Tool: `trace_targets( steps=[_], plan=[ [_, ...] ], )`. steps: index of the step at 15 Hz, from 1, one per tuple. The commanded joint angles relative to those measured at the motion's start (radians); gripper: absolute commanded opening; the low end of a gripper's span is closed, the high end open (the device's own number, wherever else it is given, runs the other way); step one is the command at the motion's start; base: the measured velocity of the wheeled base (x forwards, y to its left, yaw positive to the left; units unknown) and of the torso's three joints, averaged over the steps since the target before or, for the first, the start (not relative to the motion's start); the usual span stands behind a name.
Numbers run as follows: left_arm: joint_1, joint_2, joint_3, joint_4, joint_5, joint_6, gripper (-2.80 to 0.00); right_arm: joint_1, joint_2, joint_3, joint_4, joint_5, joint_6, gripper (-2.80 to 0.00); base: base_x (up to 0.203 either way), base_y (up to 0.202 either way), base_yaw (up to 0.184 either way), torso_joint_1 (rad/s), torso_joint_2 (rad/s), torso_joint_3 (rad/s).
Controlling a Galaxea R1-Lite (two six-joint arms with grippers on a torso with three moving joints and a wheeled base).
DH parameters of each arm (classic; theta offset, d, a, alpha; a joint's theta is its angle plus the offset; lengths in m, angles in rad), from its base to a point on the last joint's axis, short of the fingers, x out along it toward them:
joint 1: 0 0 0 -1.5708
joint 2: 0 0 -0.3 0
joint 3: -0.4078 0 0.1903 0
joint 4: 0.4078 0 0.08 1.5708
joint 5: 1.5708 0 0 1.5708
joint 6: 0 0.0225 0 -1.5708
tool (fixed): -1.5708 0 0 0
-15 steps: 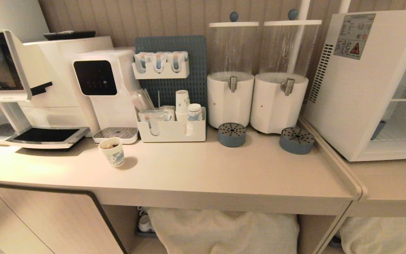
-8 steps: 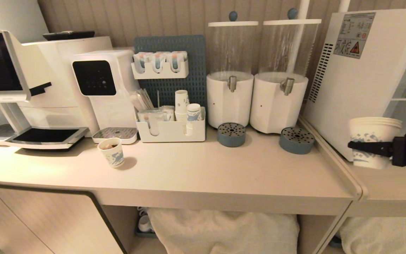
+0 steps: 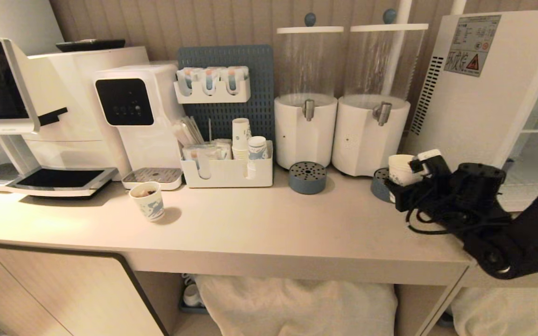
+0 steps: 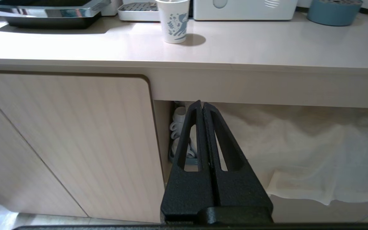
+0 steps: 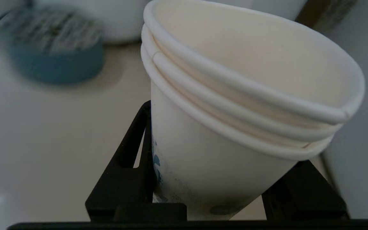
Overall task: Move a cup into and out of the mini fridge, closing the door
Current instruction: Place the paper cup on the table
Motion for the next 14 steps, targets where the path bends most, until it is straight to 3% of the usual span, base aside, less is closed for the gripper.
trace_targets(
  steps=[1,3,6,14],
  plan=[
    [-0.001,-0.002,0.000,0.000,0.000,0.000,-2.80,0.113,0.131,0.017,-0.249,-0.185,-0.017,-2.80,0.000,0.000,0.000,0.000,0.00,0.000],
    [0.000,-0.002,0.000,-0.002,0.001,0.000,-2.80,0.184,0.186,-0.002,-0.249,-0.278,-0.022,-2.80,0.000,0.000,0.000,0.000,0.00,0.000],
    [-0.001,-0.002,0.001,-0.003,0.001,0.000,-2.80,0.191,0.333,-0.092,-0.249,-0.350,-0.008,-2.80,0.000,0.000,0.000,0.000,0.00,0.000],
    [-0.001,-0.002,0.001,-0.003,0.000,0.000,-2.80,0.181,0.534,-0.234,-0.249,-0.355,-0.032,-2.80,0.000,0.000,0.000,0.000,0.00,0.000]
  ],
)
